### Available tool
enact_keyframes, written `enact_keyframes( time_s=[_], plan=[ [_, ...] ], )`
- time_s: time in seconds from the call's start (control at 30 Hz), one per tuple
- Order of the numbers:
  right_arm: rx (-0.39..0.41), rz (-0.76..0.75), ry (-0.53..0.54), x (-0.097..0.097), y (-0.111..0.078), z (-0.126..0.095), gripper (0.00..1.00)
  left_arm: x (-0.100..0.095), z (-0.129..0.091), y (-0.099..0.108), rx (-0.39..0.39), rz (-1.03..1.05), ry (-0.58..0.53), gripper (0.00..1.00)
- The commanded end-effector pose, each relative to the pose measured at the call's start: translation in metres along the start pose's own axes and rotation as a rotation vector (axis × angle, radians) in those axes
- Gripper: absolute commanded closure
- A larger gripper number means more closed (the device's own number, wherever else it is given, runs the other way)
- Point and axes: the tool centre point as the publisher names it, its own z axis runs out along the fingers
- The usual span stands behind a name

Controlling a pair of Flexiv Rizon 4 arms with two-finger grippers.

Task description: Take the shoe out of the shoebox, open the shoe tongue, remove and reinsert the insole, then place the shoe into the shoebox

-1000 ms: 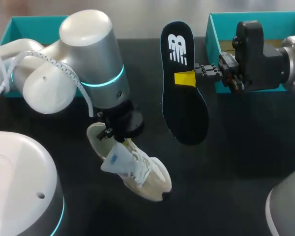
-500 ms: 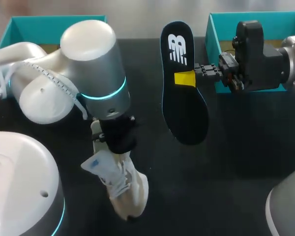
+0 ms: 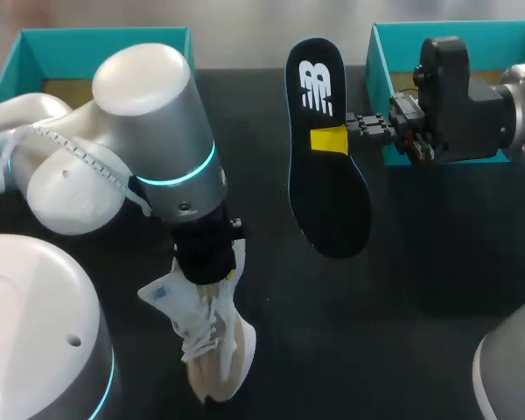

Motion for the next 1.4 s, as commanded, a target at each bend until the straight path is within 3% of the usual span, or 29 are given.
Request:
enact_keyframes(
  time_s=[0.03, 0.27, 1.4],
  plan=[
    [0.0, 0.0, 0.0, -0.001, 0.0, 0.003, 1.0, -0.007, 0.007, -0.004, -0.008, 0.015, 0.0, 1.0],
    [0.0, 0.0, 0.0, -0.001, 0.0, 0.003, 1.0, -0.019, 0.018, -0.002, -0.011, -0.004, 0.016, 1.0],
    [0.0, 0.0, 0.0, -0.001, 0.0, 0.003, 1.0, -0.039, 0.065, 0.017, 0.025, 0.12, -0.061, 1.0]
  ],
)
